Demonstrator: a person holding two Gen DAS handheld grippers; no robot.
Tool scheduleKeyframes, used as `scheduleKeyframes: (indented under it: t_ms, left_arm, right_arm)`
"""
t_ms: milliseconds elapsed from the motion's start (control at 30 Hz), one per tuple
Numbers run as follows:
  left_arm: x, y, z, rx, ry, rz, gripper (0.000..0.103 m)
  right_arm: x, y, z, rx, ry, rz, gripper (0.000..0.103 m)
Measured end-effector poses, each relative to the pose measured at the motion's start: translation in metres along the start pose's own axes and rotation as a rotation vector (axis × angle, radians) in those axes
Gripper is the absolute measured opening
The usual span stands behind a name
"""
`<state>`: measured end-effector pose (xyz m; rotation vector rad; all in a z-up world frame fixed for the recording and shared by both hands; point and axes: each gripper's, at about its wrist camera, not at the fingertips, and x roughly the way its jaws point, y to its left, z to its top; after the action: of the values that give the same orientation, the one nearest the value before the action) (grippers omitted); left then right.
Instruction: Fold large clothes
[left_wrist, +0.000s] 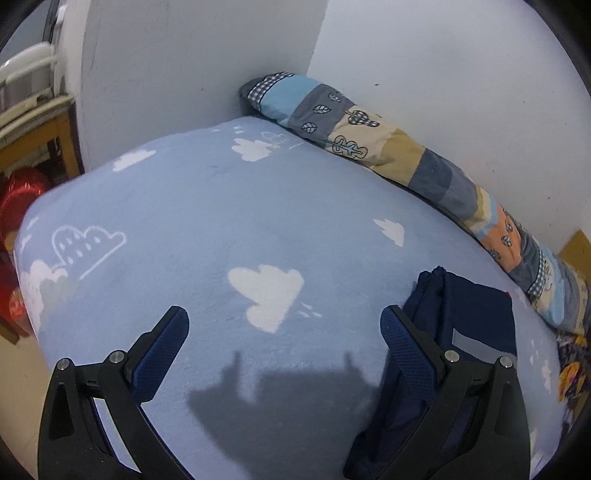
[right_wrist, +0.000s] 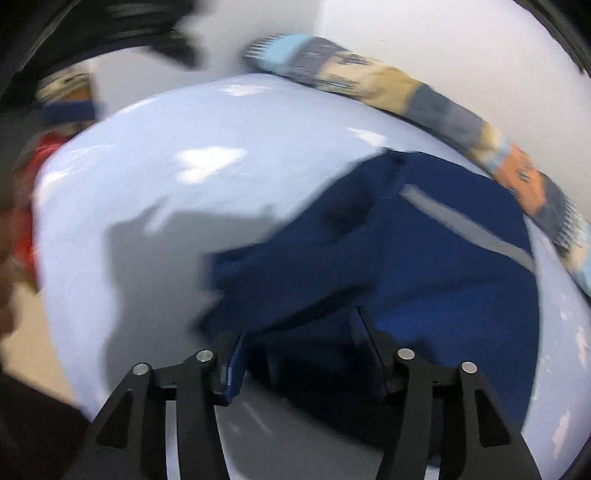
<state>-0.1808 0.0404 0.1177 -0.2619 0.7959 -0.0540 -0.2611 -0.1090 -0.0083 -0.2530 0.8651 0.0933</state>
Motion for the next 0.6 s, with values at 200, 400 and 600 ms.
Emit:
scheduleKeyframes:
  t_ms: [200,400,600]
  left_arm:
    - [-0.005,-0.007,-0.003,0.035,0.042,-0.111,0.103]
    - [-0.014,-0.059,-0.023,0.227,0.074,-0.293,0.103]
    - [-0.026,-0.121,-0.058,0.452,0.076,-0.383,0.103]
  right_arm:
    - [-0.039,-0.038,-0.029,0.211,0.013,0.436,0.053]
    - [-0.081,-0.168,-0.070,0.591,-0.178,0.252,0.046]
    - [-0.080,-0.227,-0.117,0.825,-0.165,0.230,0.017]
